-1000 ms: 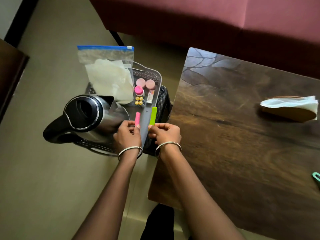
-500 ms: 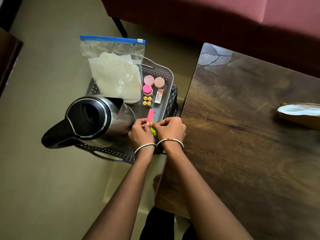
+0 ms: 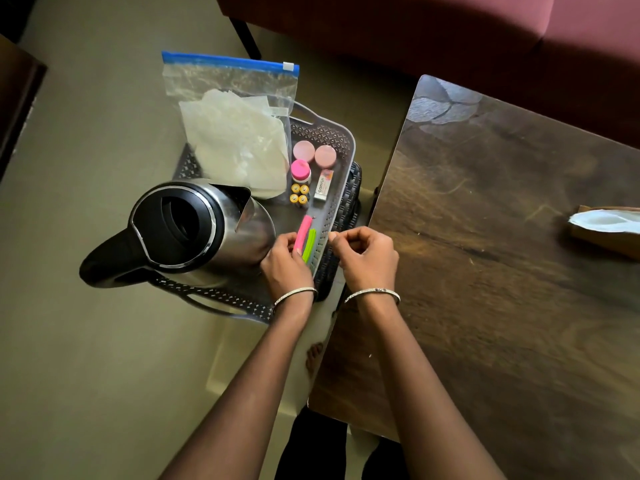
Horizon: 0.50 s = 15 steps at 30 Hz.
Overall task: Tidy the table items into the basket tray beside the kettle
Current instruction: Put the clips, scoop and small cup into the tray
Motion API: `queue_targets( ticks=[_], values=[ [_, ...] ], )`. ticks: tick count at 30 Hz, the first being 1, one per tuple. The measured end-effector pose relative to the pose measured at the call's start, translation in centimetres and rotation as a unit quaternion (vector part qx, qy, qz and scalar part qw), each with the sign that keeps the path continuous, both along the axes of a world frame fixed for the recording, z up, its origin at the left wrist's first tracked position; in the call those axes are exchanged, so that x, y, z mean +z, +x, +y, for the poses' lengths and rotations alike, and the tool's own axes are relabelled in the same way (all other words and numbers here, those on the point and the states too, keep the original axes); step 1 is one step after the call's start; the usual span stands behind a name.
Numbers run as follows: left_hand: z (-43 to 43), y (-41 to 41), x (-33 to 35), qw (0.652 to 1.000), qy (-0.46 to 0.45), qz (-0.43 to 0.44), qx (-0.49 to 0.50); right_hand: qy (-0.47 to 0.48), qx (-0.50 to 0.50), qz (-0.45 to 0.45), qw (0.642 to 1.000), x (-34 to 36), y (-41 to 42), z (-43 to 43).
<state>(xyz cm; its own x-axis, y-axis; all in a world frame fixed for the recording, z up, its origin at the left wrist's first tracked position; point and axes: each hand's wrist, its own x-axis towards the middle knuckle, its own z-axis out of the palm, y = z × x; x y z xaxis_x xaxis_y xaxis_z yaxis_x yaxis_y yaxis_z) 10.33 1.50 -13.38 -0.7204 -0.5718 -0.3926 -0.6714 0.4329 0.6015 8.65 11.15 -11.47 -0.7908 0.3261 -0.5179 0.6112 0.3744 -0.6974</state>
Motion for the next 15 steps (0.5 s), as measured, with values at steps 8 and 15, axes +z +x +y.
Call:
queue_targets(
  ticks=[8,15],
  values=[
    [0.2,2.7,2.6,0.996,-0.069,0.024,-0.043,-0.038,0.004,0.008,0.999,0.2,1.8,1.6],
    [4.2,5.3,5.4,0.986,-0.072,0.104,-0.104,-0.062,-0.041,0.025,0.997,1.5,5.0,6.0]
  ],
)
